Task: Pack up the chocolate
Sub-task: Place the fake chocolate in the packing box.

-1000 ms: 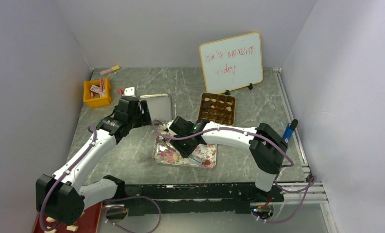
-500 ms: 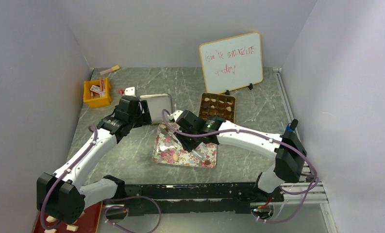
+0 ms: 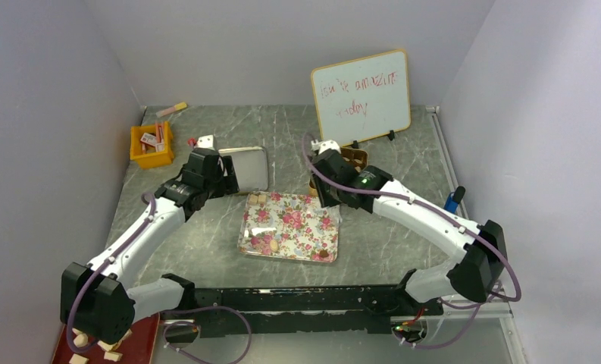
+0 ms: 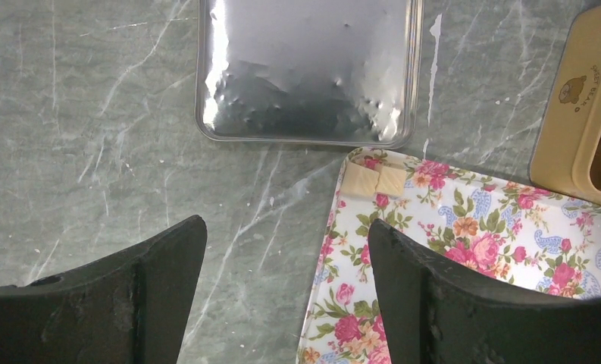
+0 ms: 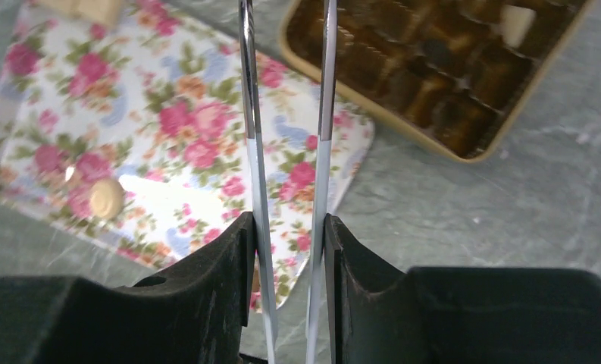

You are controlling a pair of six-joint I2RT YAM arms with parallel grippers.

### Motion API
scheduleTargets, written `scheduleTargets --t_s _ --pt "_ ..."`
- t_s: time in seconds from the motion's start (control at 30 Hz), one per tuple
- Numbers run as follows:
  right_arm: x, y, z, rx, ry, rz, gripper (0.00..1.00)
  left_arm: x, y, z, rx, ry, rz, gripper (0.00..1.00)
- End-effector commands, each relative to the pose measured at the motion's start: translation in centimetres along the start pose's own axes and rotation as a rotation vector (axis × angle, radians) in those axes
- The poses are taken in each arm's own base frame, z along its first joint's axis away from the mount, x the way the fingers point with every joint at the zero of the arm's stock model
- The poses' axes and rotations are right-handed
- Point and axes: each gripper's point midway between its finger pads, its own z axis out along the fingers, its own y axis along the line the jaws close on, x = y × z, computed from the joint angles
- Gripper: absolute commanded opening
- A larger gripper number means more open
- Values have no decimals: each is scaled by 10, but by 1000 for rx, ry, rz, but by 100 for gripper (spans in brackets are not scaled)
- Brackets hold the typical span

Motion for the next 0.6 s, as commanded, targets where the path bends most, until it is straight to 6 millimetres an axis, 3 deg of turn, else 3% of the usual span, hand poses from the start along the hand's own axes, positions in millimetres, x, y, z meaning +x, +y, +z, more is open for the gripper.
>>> scheduleTargets --t_s 0.0,0.57 --pt "0 -41 1 130 -13 91 0 -13 -8 -1 30 -31 -17 83" --pt "31 -74 16 212 68 161 0 -9 -7 0 32 -25 -7 83"
